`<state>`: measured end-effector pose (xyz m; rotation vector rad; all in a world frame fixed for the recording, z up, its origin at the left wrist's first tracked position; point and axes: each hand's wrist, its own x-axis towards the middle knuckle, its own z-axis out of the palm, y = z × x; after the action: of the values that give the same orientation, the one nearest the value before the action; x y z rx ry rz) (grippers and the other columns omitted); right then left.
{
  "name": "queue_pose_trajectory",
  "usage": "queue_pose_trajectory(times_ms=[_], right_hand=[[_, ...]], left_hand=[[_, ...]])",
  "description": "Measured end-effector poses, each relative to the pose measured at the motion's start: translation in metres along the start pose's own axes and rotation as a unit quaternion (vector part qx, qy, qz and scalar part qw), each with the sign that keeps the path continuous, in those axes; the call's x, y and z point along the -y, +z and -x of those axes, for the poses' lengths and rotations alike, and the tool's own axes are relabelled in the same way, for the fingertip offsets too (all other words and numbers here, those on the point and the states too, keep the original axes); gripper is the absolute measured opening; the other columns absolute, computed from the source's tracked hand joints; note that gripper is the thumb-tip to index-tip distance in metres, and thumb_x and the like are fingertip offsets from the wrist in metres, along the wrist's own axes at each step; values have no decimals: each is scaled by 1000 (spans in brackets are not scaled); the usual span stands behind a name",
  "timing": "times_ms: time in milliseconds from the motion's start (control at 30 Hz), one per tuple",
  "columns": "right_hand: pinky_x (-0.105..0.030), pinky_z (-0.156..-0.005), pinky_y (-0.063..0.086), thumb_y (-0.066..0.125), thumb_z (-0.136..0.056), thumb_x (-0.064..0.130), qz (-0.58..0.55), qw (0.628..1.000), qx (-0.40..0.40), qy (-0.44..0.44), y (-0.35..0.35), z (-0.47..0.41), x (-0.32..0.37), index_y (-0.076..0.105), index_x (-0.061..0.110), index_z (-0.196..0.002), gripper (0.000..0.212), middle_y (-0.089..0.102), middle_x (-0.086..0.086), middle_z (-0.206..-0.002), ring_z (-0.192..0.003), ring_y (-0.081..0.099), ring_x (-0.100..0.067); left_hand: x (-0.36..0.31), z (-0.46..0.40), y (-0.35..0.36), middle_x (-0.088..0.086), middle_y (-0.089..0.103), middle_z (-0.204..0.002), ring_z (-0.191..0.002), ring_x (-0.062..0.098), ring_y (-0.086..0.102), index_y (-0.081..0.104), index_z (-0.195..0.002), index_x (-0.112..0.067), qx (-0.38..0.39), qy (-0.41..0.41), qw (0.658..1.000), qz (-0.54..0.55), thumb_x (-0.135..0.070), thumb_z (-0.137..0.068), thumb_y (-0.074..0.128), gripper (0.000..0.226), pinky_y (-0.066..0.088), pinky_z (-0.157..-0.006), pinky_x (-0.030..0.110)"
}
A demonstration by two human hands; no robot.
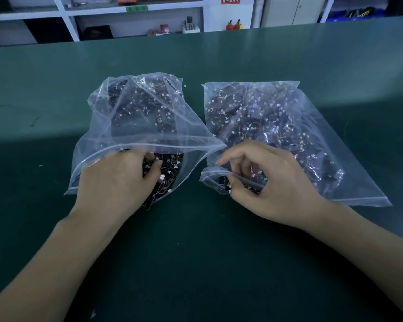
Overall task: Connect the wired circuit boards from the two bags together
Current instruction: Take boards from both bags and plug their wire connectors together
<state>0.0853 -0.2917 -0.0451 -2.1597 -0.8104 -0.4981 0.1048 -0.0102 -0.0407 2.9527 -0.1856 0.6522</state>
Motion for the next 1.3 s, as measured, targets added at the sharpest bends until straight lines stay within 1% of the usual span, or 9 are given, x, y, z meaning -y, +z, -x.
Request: queue_pose_trajectory(times_ms=[200,300,467,533,633,833,967,1167,1300], right_hand=[[-42,-69,56,70,-87,19,6,1000,17,8,0,1,0,71,23,-117,31,61,11,-88,-72,61,-19],[-40,-69,56,71,-88,23,8,1000,25,10,0,1,-1,70,23,-119,31,61,12,-90,-73,62,-19],[-38,-67,56,74,-92,27,9,1000,23,18,2,1,-1,70,23,-120,28,61,12,-90,-73,62,-17],[-36,-66,56,72,-95,30,7,1000,20,21,2,1,-2,69,24,-119,25,61,12,-90,-72,62,-17],[-34,-66,55,71,-97,33,15,999,22,18,2,0,-3,69,24,-122,27,63,14,-95,-73,61,-15],[-32,-67,54,72,-100,41,21,999,35,-3,5,0,-4,69,24,-129,34,65,14,-103,-74,58,-13],[-36,-67,54,77,-100,35,13,999,25,-19,5,-1,-6,75,19,-123,29,69,5,-105,-75,59,-13],[-32,-69,55,77,-100,20,-2,998,-9,-57,6,-1,-5,81,10,-105,12,72,-1,-98,-80,68,-16],[-25,-73,53,77,-99,9,-5,997,-35,-70,4,-2,-5,83,6,-104,8,72,-3,-94,-80,67,-13]], left_hand=[[-4,1,-6,-16,41,-53,-58,21,50,73,-85,-30,-14,11,1000,11,-38,-96,71,13,33,-53,28],[-7,2,-9,-10,48,-53,-52,28,57,78,-87,-26,-53,46,997,44,-31,-93,78,8,46,-51,31],[-18,7,-10,-21,27,-59,-54,11,40,81,-85,-23,-149,148,971,112,-23,-98,79,13,48,-45,33],[-20,9,-9,-19,42,-63,-56,10,47,82,-88,-24,-168,174,960,139,-26,-102,73,17,48,-44,36],[-25,13,-8,-10,69,-82,-65,6,53,84,-94,-21,-186,204,944,180,-28,-104,72,17,50,-47,38],[-33,17,-4,-1,73,-92,-70,14,65,84,-96,-12,-202,235,918,249,-20,-101,77,12,54,-54,38],[-36,19,-3,0,74,-90,-75,17,70,82,-93,-8,-194,243,909,278,-21,-101,79,15,57,-62,38],[-42,22,-5,-4,75,-84,-72,16,69,82,-90,-8,-183,248,905,294,-24,-101,78,20,55,-65,33],[-42,22,-4,-4,68,-79,-64,11,56,80,-93,-10,-180,227,912,292,-32,-102,77,23,49,-59,27]])
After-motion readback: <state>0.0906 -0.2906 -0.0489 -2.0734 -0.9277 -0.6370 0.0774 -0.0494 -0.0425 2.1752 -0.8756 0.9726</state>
